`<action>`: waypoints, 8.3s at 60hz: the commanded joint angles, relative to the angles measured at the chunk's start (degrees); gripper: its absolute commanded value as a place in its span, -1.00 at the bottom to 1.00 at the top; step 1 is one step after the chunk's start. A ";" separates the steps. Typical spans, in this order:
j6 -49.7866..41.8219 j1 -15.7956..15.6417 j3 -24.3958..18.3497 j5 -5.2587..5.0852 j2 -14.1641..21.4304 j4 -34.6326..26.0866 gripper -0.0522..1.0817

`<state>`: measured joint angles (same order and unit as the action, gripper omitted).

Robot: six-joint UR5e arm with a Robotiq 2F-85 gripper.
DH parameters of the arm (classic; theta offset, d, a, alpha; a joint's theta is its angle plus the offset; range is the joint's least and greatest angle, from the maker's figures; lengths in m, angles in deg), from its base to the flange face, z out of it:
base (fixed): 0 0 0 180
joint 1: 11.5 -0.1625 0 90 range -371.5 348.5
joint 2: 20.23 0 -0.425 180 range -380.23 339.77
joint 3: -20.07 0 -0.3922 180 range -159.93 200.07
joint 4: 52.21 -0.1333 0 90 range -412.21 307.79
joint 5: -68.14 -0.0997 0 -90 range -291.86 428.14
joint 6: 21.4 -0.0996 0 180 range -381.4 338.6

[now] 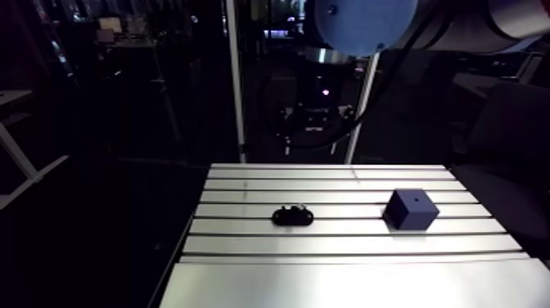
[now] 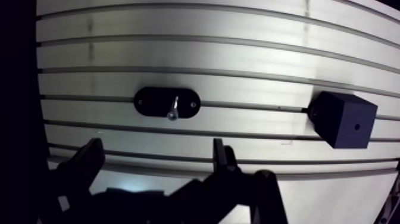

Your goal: Pick up the M10 bolt and insert it into the hole until fully seated.

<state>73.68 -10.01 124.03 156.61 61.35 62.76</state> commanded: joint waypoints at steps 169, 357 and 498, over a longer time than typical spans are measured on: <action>-3.37 -0.79 8.50 0.08 -7.18 12.33 -0.35; -3.11 -1.58 9.12 1.58 -10.17 14.36 -0.10; -3.04 -1.58 9.03 1.67 -10.32 14.27 0.22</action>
<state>70.58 -11.59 133.06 158.28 51.04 77.12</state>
